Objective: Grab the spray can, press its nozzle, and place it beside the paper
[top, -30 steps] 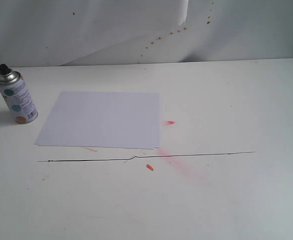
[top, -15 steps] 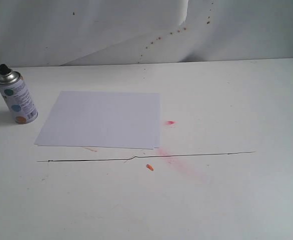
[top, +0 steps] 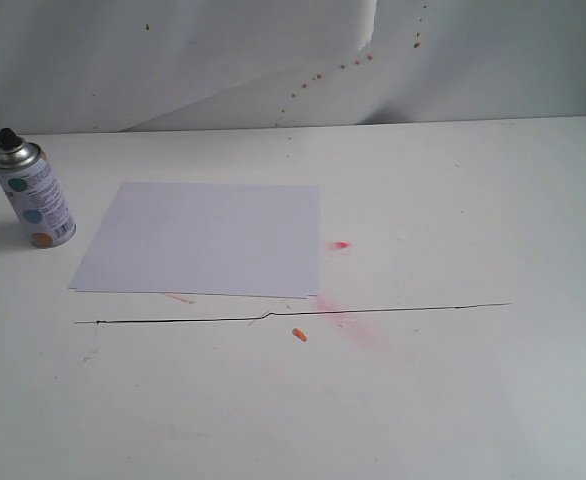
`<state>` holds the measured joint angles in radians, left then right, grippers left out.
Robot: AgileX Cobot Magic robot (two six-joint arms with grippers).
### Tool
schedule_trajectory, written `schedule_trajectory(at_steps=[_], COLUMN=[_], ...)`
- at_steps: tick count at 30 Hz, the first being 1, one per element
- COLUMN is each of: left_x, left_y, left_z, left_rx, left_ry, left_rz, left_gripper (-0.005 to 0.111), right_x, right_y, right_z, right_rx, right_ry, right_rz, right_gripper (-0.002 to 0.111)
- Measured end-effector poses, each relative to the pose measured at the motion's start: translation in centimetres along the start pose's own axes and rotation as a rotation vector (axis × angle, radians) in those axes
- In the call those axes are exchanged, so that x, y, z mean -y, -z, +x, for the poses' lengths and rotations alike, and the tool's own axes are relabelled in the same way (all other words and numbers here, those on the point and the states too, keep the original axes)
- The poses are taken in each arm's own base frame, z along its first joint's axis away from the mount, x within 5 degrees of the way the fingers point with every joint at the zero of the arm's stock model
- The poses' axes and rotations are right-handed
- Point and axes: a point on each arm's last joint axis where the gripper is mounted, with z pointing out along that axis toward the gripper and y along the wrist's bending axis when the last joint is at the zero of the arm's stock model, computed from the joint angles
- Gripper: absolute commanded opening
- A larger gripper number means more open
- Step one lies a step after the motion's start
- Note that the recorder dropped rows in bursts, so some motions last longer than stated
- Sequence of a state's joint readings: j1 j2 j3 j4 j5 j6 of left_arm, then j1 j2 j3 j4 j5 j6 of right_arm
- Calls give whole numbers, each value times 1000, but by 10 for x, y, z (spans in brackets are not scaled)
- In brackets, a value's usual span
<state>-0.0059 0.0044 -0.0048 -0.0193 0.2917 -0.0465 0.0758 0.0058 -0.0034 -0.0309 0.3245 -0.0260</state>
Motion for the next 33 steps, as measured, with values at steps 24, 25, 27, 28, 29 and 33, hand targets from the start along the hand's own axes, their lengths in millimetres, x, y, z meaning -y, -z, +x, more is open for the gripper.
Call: schedule_trajectory(at_steps=[24, 25, 27, 28, 29, 33], left_x=[0, 0, 0, 0, 0, 0], left_y=[0, 0, 0, 0, 0, 0], left_z=[0, 0, 0, 0, 0, 0], left_rx=[0, 0, 0, 0, 0, 0], left_ry=[0, 0, 0, 0, 0, 0], left_rz=[0, 0, 0, 0, 0, 0], left_gripper=[89, 89, 89, 89, 89, 89], right_x=[0, 0, 0, 0, 0, 0], right_y=[0, 0, 0, 0, 0, 0], right_z=[2, 2, 2, 2, 2, 2], right_rx=[-21, -21, -21, -21, -21, -21], right_ry=[-53, -53, -53, -53, -53, -53], right_rz=[1, 1, 1, 1, 1, 1], right_gripper=[0, 0, 0, 0, 0, 0])
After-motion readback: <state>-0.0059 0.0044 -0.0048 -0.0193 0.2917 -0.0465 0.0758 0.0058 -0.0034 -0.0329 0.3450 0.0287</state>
